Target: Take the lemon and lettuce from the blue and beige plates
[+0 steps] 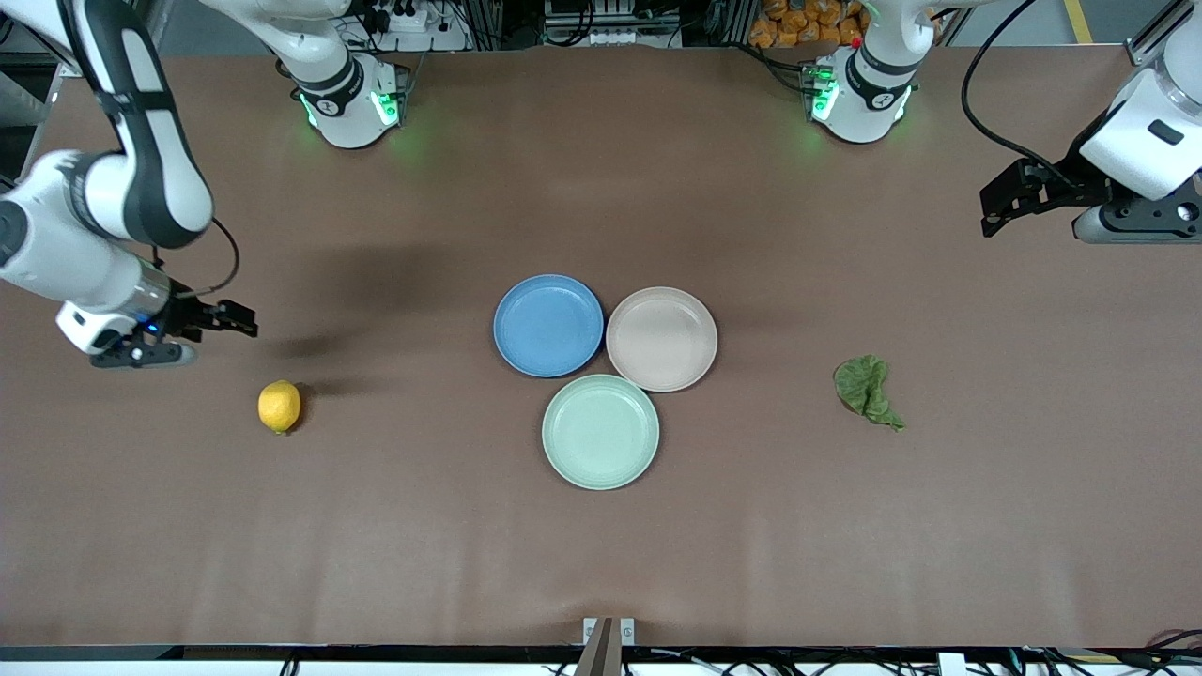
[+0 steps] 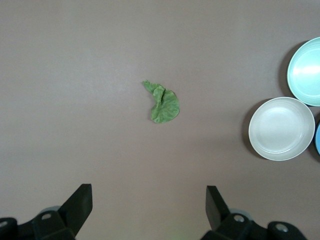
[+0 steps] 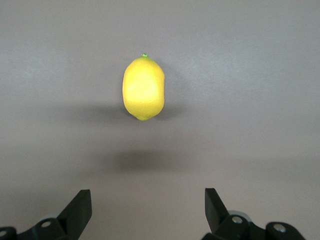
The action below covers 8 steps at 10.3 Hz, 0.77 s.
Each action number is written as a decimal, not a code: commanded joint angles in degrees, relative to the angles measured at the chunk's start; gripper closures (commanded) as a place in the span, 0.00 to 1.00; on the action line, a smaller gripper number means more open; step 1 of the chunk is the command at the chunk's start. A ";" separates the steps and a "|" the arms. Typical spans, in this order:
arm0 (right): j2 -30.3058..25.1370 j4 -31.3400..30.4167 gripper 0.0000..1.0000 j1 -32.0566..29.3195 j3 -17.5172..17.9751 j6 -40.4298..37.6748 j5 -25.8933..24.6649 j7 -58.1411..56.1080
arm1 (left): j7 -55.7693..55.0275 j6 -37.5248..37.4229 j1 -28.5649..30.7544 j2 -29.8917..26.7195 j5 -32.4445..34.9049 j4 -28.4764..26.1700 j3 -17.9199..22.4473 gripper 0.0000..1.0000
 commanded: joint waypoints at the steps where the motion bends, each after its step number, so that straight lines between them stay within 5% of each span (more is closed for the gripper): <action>1: -7.66 -1.51 0.00 -1.26 1.47 -2.40 -0.19 0.33 | 1.81 -0.48 0.29 -1.01 -1.56 -0.59 0.37 0.00; 8: -8.64 21.06 0.00 2.08 -1.78 -21.39 -3.35 1.64 | 1.72 0.22 0.20 -0.57 -1.38 0.11 0.54 0.00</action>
